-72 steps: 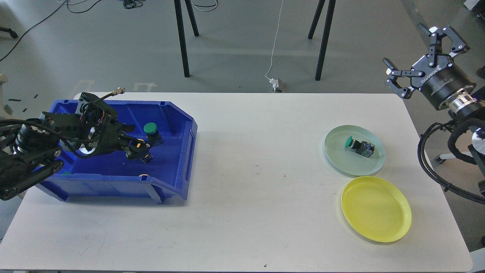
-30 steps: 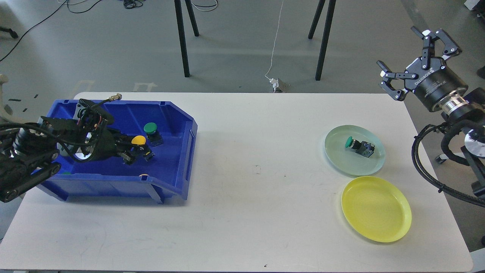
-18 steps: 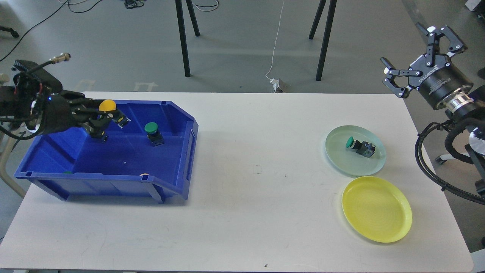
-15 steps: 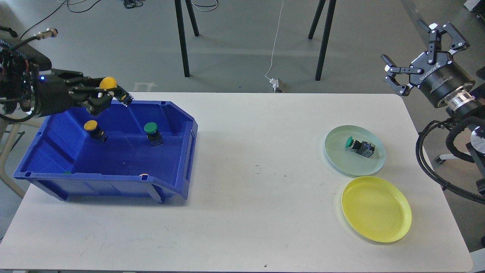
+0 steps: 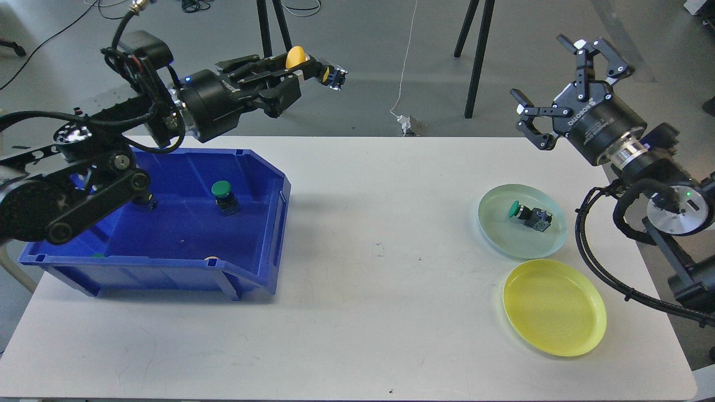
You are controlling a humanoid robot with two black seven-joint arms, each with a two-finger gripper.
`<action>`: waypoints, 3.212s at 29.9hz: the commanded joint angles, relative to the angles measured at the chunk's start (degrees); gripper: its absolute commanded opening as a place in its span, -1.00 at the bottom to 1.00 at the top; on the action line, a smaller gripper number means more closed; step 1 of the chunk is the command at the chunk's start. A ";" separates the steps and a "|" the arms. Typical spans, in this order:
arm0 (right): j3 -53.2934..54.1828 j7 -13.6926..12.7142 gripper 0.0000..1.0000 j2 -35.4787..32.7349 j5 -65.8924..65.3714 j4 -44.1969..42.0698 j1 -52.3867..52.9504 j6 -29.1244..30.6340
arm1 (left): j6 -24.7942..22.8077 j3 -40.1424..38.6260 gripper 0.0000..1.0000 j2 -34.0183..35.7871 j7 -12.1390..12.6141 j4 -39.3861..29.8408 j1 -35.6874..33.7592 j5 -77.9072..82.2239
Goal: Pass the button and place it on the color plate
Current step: 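Lift the yellow button and bring it toward the right gripper, then grasp the yellow button with the right gripper, release left, then lower the yellow button onto the yellow plate with the right gripper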
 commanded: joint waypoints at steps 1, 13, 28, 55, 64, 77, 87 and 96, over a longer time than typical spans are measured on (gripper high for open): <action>-2.38 0.00 0.83 1.93 -0.43 3.69 0.04 0.06 | 1.39 0.08 -0.47 -4.39 0.28 0.56 0.02 -0.07; -5.63 0.00 0.80 11.52 -5.96 4.40 1.71 0.06 | 1.57 0.08 -0.48 -7.82 2.04 1.35 0.11 0.01; -6.24 -0.09 0.16 14.78 -6.32 0.09 4.35 0.15 | 2.36 0.08 -0.47 -8.70 1.78 1.35 0.99 0.19; -5.63 0.00 -0.56 15.04 -8.69 0.18 4.09 -0.03 | 2.71 -0.10 0.16 -8.17 1.51 1.26 0.99 0.10; -4.67 0.00 -0.55 11.54 -8.52 1.67 2.60 -0.12 | 6.40 -2.29 0.85 -8.79 1.95 1.52 1.60 -6.46; -0.01 -0.96 -0.55 -16.23 -8.43 15.29 -21.74 0.15 | 1.32 -12.12 0.98 -10.89 2.04 7.75 2.30 -54.54; -0.97 -0.96 -0.55 -20.64 -10.45 14.51 -32.74 0.06 | -12.57 -22.15 0.99 -13.18 6.35 23.12 1.78 -77.68; -7.29 -1.05 -0.54 -19.94 -10.54 5.30 -32.48 -1.26 | -21.01 -28.14 0.99 -13.27 6.70 32.46 1.78 -78.03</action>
